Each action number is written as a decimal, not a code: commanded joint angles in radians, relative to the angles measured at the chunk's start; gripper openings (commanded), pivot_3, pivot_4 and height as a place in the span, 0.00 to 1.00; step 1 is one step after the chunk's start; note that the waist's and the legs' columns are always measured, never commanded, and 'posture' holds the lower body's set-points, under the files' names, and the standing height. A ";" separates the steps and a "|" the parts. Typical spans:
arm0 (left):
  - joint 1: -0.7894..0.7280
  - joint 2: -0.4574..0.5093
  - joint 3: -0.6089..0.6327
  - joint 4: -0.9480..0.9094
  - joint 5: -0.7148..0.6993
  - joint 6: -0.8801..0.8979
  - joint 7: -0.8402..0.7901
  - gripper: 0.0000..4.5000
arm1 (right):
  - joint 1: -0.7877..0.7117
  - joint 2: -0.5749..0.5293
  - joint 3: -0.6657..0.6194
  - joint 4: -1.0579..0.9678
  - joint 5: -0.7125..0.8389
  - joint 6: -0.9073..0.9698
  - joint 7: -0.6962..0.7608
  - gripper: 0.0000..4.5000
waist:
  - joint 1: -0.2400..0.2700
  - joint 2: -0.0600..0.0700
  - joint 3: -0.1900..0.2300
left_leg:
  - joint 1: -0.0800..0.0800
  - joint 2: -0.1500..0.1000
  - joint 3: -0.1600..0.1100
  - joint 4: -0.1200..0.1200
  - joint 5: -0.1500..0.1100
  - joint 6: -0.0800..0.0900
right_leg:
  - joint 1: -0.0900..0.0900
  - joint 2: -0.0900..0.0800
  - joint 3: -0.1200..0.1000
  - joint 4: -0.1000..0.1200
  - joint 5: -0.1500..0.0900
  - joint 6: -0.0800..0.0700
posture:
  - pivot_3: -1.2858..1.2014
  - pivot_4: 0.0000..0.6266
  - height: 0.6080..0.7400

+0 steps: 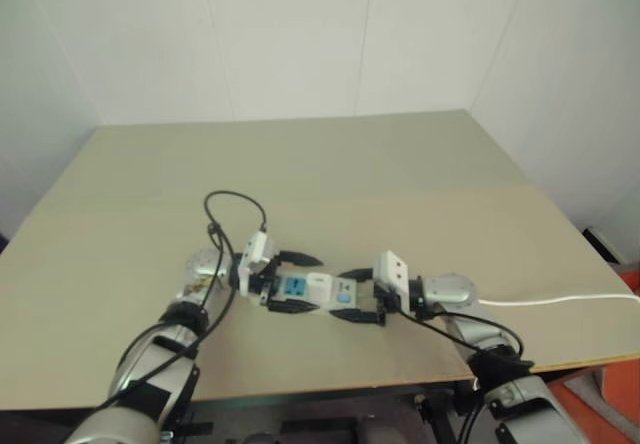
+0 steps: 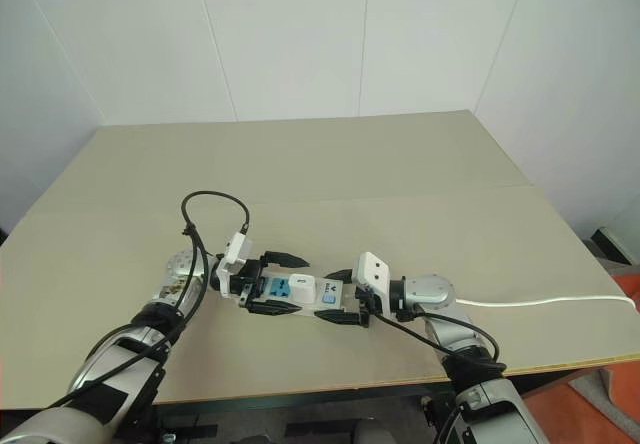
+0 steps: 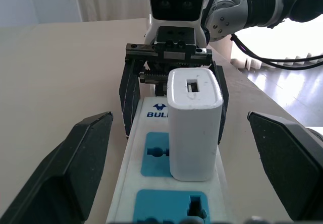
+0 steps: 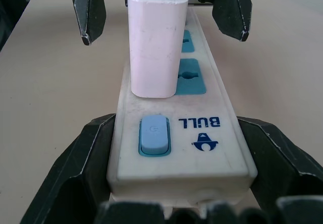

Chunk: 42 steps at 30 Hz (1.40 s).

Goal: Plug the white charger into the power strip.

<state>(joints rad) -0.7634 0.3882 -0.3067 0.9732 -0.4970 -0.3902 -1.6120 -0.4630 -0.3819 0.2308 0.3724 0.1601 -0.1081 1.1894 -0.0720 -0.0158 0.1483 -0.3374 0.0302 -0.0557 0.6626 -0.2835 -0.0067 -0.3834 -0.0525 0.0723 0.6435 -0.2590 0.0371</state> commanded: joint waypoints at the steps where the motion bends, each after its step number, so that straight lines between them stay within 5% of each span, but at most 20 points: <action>1: 0.029 0.043 -0.045 -0.021 -0.013 0.047 -0.002 1.00 | 0.013 0.003 0.056 0.012 -0.042 -0.012 0.023 0.76 | -0.001 0.000 0.000 | 0.000 0.000 0.000 0.000 0.000 0.000 | 0.000 0.000 0.000 0.000 0.000 0.000 | 0.52 0.24 1.00; 6: 0.038 0.197 -0.057 -0.270 -0.203 0.194 -0.002 1.00 | 0.012 -0.002 0.055 0.006 -0.041 -0.013 0.026 0.76 | -0.005 -0.002 0.003 | -0.002 0.001 0.000 -0.001 0.000 0.000 | -0.004 0.000 0.001 0.001 0.000 0.000 | 0.52 0.24 1.00; 10: 0.036 0.299 0.057 -0.362 -0.332 0.288 -0.002 1.00 | 0.010 -0.020 0.052 -0.007 -0.038 0.010 0.036 0.76 | 0.001 -0.004 0.007 | -0.006 0.003 -0.002 -0.001 0.000 0.000 | -0.007 0.002 -0.001 0.001 0.001 -0.001 | 0.52 0.24 1.00; 11: 0.028 0.319 0.103 -0.358 -0.343 0.301 -0.002 1.00 | 0.011 -0.029 0.053 -0.010 -0.041 -0.004 0.042 0.76 | 0.001 -0.004 0.007 | -0.006 0.003 -0.002 -0.001 0.000 0.000 | -0.007 0.002 -0.001 0.001 0.001 -0.001 | 0.52 0.24 1.00; 14: 0.026 0.360 0.180 -0.345 -0.334 0.315 -0.002 1.00 | 0.011 -0.042 0.049 -0.014 -0.037 -0.018 0.050 0.97 | 0.004 -0.004 0.011 | -0.006 0.003 -0.002 -0.001 0.000 0.000 | -0.007 0.002 -0.001 0.000 0.000 -0.001 | 0.52 0.24 1.00; 20: 0.077 0.417 0.246 -0.370 -0.284 0.314 -0.002 1.00 | -0.001 -0.077 0.007 -0.044 0.001 -0.001 0.061 0.99 | 0.006 -0.004 0.016 | -0.008 0.002 -0.002 -0.001 0.000 0.000 | -0.008 0.001 -0.002 -0.001 0.000 -0.002 | 0.52 0.24 1.00; 26: 0.161 0.433 0.334 -0.471 -0.277 0.358 -0.002 1.00 | 0.030 -0.221 -0.090 -0.239 0.099 0.074 0.095 0.99 | 0.026 -0.004 0.019 | -0.021 0.000 -0.001 0.000 0.001 -0.002 | -0.022 -0.002 -0.003 0.002 0.001 -0.003 | 0.52 0.24 1.00; 36: 0.264 0.522 0.347 -0.531 -0.231 0.352 -0.002 1.00 | 0.153 -0.565 -0.275 -0.475 0.232 0.154 0.249 0.99 | 0.033 -0.004 0.021 | -0.021 0.000 0.000 0.000 0.001 -0.002 | -0.020 -0.002 -0.003 0.000 0.000 -0.002 | 0.52 0.24 1.00; 42: 0.288 0.510 0.361 -0.539 -0.219 0.349 -0.002 1.00 | 0.249 -0.644 -0.351 -0.508 0.268 0.174 0.263 0.99 | 0.032 -0.004 0.022 | -0.020 0.000 0.001 0.000 0.001 -0.002 | -0.020 -0.003 -0.003 0.000 0.001 -0.003 | 0.52 0.24 1.00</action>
<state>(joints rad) -0.4763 0.8965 0.0213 0.4628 -0.7220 -0.0280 -1.6115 -0.2213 -1.0091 -0.0734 -0.1024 0.4040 0.0576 1.4444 -0.0402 -0.0198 0.1701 -0.3576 0.0302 -0.0552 0.6622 -0.2824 -0.0086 -0.4033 -0.0551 0.0695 0.6438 -0.2584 0.0343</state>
